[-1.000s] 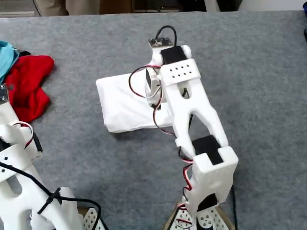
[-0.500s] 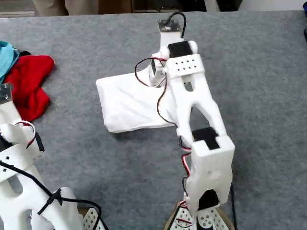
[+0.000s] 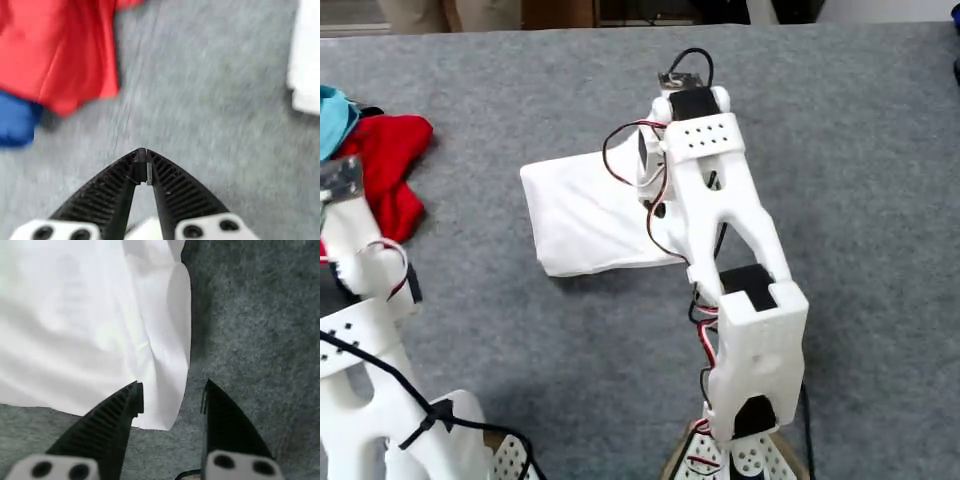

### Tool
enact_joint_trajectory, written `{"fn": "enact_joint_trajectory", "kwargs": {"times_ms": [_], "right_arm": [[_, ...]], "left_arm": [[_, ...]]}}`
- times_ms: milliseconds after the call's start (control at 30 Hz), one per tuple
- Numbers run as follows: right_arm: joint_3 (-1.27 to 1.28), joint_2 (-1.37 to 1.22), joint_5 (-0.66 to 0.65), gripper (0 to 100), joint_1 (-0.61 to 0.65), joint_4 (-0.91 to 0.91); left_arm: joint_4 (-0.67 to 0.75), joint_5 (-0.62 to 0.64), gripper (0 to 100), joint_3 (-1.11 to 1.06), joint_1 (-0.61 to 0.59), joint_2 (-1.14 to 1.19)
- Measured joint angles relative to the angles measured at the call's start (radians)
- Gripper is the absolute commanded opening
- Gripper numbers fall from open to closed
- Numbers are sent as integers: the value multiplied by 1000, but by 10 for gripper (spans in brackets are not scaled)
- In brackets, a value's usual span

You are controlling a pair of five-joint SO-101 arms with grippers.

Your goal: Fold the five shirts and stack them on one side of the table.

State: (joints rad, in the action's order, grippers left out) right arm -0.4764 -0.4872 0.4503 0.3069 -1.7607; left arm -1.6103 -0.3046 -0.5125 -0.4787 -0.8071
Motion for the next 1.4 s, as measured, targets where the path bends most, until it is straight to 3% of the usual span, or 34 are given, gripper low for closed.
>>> {"fn": "enact_joint_trajectory", "kwargs": {"times_ms": [200,433,700,900,1100,1200,1300,1400], "right_arm": [[0,83,32,149,35,-3],[106,361,48,149,49,-3],[494,784,60,150,106,-3],[815,881,218,253,176,37],[870,881,381,273,252,264],[870,881,399,195,250,404],[870,881,405,27,250,528],[870,852,405,27,250,594]], "left_arm": [[184,0,19,-2,63,3],[198,0,19,-2,66,98],[198,0,19,-2,69,187],[198,0,19,-2,69,193],[203,0,20,-2,69,193],[242,34,19,-5,86,193],[298,158,19,-5,110,193],[331,281,19,-5,164,201]]}}
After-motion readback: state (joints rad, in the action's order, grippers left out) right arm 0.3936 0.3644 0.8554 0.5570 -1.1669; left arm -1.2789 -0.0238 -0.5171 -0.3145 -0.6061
